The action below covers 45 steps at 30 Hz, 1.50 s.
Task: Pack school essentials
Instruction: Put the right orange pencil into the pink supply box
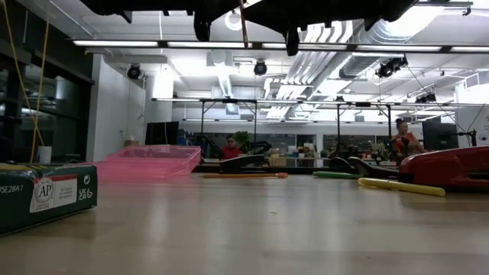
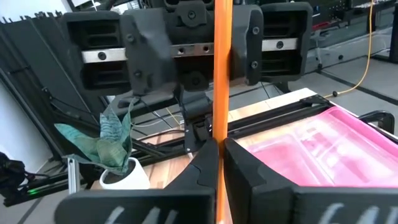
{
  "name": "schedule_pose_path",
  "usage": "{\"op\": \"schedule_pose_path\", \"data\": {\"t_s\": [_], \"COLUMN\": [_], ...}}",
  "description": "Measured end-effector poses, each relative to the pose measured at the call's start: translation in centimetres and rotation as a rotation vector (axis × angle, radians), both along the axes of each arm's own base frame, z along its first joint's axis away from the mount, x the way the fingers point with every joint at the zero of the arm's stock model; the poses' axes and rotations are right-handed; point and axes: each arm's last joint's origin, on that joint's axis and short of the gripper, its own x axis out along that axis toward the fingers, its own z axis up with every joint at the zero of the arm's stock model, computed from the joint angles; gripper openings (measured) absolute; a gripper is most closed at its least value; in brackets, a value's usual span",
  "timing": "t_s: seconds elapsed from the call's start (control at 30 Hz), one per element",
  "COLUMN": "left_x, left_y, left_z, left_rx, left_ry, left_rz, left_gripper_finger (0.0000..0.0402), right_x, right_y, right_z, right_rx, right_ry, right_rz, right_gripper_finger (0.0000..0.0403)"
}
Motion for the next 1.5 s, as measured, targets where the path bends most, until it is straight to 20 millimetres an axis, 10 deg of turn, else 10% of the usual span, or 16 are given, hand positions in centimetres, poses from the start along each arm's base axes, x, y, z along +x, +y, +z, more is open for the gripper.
{"op": "schedule_pose_path", "data": {"t_s": [0.33, 0.6, 1.1, 1.5], "left_x": [0.3, -0.4, -11.2, -14.9], "left_y": [0.1, 0.5, 0.4, -1.0], "left_z": [-0.2, 0.2, 4.4, 2.5], "left_rx": [0.017, 0.046, 0.156, 0.112], "left_ry": [-0.003, 0.007, 0.153, 0.044], "left_rz": [0.016, 0.053, 0.203, 0.249], "left_gripper_finger": [0.0014, 0.0005, 0.0002, 0.0001], "right_x": [0.0, -0.2, -5.2, -5.5], "right_y": [0.0, -0.1, -1.6, -1.5], "right_z": [-0.1, 0.1, 4.3, 4.7], "right_rx": [-0.004, -0.006, -0.070, -0.070], "right_ry": [0.012, 0.012, 0.007, -0.013], "right_rz": [0.012, 0.005, -0.111, -0.112], "right_gripper_finger": [0.0000, 0.0005, 0.0185, 0.0211]}}
